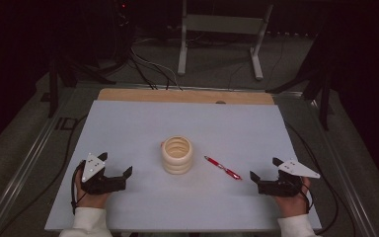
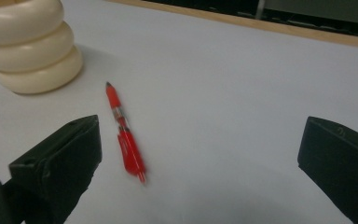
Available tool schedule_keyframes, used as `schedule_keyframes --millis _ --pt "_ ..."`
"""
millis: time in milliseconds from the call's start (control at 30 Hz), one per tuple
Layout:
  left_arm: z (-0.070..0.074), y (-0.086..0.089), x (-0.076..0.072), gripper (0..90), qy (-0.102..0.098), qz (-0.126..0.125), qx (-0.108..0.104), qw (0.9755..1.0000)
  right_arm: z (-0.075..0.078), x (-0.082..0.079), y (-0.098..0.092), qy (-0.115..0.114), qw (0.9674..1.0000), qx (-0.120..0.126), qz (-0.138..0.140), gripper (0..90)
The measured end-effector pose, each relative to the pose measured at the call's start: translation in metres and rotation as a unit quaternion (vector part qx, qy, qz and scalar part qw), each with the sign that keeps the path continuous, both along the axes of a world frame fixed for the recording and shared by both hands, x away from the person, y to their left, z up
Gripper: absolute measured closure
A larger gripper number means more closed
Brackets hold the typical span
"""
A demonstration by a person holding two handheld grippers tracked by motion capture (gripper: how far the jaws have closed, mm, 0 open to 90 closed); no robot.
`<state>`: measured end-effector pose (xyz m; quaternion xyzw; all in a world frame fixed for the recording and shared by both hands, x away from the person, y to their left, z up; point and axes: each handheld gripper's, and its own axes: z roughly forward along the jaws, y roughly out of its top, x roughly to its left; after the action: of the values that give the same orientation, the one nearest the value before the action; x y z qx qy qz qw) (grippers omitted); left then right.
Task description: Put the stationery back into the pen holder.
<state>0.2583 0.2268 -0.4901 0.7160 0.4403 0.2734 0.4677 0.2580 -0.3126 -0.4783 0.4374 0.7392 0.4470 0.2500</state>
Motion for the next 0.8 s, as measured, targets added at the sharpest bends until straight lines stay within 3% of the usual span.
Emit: schedule_keyframes --millis 467,800 --pt "-0.001 0.0 -0.004 0.1 -0.003 0.008 -0.003 1.0 0.025 0.024 0.018 0.013 0.9989 -0.017 0.041 0.0" --pt "-0.004 0.001 -0.003 0.1 -0.003 0.014 0.001 0.9999 0.032 0.044 0.034 0.052 0.9953 -0.034 0.074 0.0"
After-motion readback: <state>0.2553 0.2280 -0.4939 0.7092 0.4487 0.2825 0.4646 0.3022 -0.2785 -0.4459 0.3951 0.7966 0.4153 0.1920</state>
